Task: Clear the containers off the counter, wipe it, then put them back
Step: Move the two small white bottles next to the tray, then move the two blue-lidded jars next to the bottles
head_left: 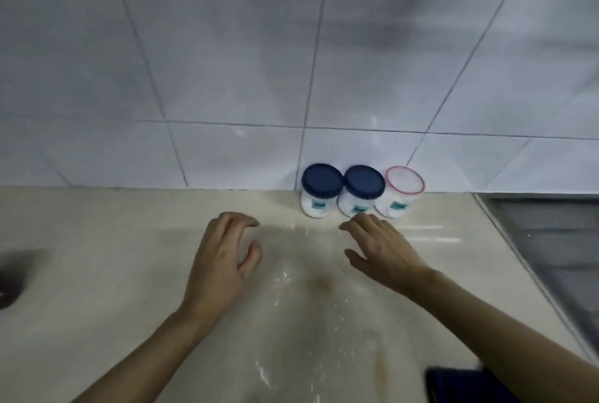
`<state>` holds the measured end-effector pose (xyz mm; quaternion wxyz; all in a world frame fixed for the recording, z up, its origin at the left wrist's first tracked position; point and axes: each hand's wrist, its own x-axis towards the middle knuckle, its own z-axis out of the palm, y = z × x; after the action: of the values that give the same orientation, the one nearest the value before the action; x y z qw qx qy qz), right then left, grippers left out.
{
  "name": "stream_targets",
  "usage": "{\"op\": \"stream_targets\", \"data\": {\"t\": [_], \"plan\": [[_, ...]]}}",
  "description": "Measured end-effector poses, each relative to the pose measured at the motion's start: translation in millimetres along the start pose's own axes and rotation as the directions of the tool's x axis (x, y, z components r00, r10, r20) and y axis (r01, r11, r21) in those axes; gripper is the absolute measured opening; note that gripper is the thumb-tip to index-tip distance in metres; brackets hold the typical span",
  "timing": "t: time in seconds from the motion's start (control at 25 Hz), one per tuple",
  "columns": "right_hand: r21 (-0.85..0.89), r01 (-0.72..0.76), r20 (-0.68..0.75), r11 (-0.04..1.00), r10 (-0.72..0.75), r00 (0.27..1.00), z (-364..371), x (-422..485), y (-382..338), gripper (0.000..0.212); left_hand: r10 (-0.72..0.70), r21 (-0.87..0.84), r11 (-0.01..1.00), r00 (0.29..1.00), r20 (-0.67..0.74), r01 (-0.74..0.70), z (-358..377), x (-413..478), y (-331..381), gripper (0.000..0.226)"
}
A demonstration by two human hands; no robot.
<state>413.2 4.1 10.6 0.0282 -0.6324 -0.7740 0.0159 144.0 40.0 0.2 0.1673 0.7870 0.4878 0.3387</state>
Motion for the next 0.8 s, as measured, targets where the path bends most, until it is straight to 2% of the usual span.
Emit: {"op": "stream_targets", "data": {"t": [0.12,0.24,0.32,0.44,0.6,0.72,0.8], "plan": [[-0.12,-0.022,-0.018,0.993,0.02,1.0,-12.3,23.3,59.4,0.054,-0.114,-0.093,0.989,0.993,0.04,0.117,59.7,51.0,41.5,0.045],[-0.079,-0.13,-0.006,0.988,0.129,0.992,-16.0,63.7,94.7,0.074,-0.236,-0.091,0.964,0.96,0.149,0.251,108.5,103.2,55.7,0.075],[-0.057,-0.155,0.05,0.986,0.158,0.986,-15.4,85.0,101.0,0.076,-0.314,-0.095,0.938,0.933,0.176,0.334,128.6,127.0,55.7,0.081],[0.028,-0.19,0.096,0.981,0.187,0.978,-10.8,102.6,101.1,0.075,-0.337,0.025,0.941,0.922,0.188,0.339,143.6,140.3,52.0,0.078],[0.18,-0.263,0.097,0.948,0.249,0.964,-12.8,111.1,90.9,0.089,-0.328,0.042,0.944,0.927,0.184,0.326,124.2,133.3,45.6,0.078],[0.192,-0.175,0.039,0.966,0.171,0.984,-16.8,101.3,57.1,0.09,-0.338,-0.03,0.939,0.933,0.121,0.344,72.2,93.6,31.2,0.08],[0.329,-0.128,-0.022,0.935,0.144,0.989,-18.6,91.0,13.2,0.088,-0.385,-0.079,0.918,0.922,0.052,0.388,22.5,50.1,10.2,0.079]]}}
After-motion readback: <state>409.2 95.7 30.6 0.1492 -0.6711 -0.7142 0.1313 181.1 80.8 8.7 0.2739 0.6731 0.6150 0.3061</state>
